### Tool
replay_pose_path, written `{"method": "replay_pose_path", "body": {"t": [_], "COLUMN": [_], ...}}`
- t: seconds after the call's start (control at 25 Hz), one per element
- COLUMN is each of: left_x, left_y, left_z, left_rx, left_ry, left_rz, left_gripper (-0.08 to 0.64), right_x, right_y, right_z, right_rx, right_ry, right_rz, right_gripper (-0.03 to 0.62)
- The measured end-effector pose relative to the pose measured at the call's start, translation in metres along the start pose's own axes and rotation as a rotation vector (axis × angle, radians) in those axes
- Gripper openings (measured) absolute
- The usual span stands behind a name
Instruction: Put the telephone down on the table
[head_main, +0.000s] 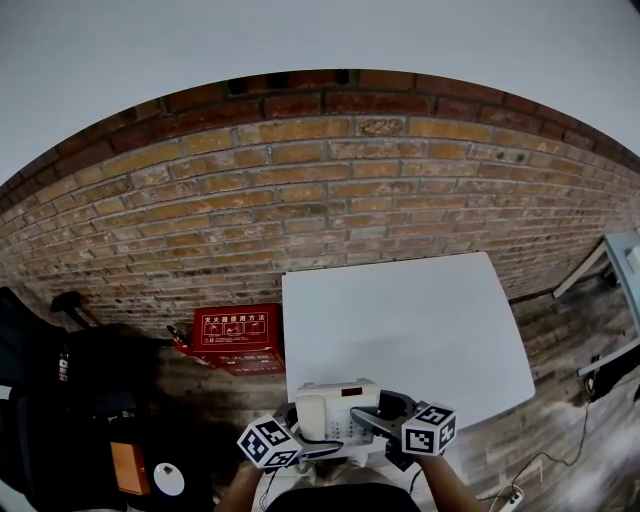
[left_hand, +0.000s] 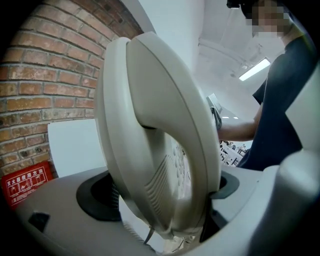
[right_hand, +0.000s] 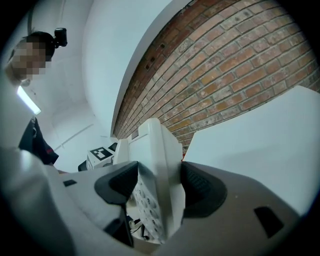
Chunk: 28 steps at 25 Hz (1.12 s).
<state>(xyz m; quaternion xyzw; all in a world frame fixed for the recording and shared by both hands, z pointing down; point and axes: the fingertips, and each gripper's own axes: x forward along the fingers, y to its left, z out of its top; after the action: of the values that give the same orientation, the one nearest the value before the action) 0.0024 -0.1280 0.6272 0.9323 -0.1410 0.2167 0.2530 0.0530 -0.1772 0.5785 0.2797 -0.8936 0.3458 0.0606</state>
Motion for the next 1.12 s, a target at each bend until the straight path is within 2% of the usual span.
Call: {"method": "replay_pose_path", "body": {"t": [0.36, 1.12], "left_x": [0.019, 0.043], "left_y": [0.015, 0.033], "left_z": [-0.028, -0.066], "left_rx": [-0.060, -0.152], "left_ry": [0.041, 0.080], "left_rz": [-0.012, -0.045], "left_gripper": [0.499, 0.499], "right_x": [0.013, 0.029], "right_y": [-0.026, -0.058], "right_z": [-0.027, -0.065], "right_rx": [0.060, 0.149], "right_ry": [0.072, 0.142], "right_rz": [-0.002, -0.033], "right_gripper": [0.259, 0.262]}}
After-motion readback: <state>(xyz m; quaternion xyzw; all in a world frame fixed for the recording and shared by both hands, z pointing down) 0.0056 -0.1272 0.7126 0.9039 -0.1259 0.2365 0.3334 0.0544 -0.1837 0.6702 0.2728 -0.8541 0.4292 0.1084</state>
